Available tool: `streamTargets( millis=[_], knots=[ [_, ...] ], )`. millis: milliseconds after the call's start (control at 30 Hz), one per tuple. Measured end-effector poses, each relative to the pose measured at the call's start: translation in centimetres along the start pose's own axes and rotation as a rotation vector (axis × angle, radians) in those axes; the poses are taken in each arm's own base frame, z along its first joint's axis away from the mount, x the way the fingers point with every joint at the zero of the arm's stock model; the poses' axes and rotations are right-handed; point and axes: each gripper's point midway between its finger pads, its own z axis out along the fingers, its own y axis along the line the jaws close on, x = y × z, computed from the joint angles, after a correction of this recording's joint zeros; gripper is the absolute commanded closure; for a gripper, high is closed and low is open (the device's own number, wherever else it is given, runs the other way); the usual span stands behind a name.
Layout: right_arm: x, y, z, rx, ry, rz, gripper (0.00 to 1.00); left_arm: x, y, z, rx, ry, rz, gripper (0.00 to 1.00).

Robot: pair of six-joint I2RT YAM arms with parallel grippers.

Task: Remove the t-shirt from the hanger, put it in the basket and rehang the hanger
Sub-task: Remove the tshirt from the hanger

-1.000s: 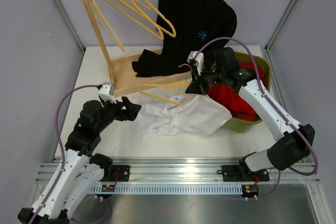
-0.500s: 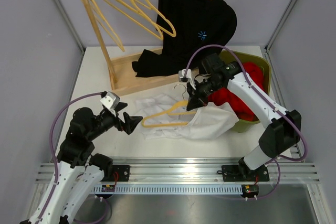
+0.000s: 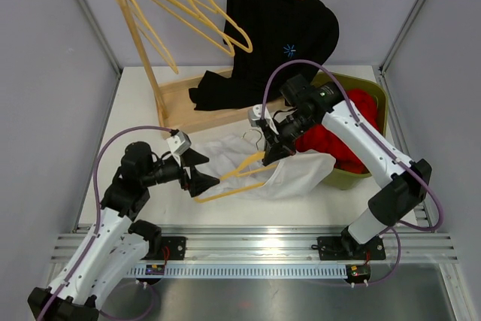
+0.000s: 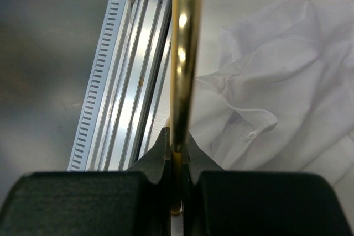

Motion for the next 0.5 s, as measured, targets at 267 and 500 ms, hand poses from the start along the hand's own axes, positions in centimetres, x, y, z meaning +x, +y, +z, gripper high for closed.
streamTargets(
  millis=[267,500],
  knots=[
    [-0.5,-0.1,0.2,-0.026,-0.019,-0.013,1.0,-0.2,-2.4,1.4,0.154,0.006,-0.033,0.26],
    [-1.7,-0.8,0.2,-0.039,-0.044,-0.018,1.0,1.2,-2.2,2.3,0.174,0.067,-0.087,0.39]
  ],
)
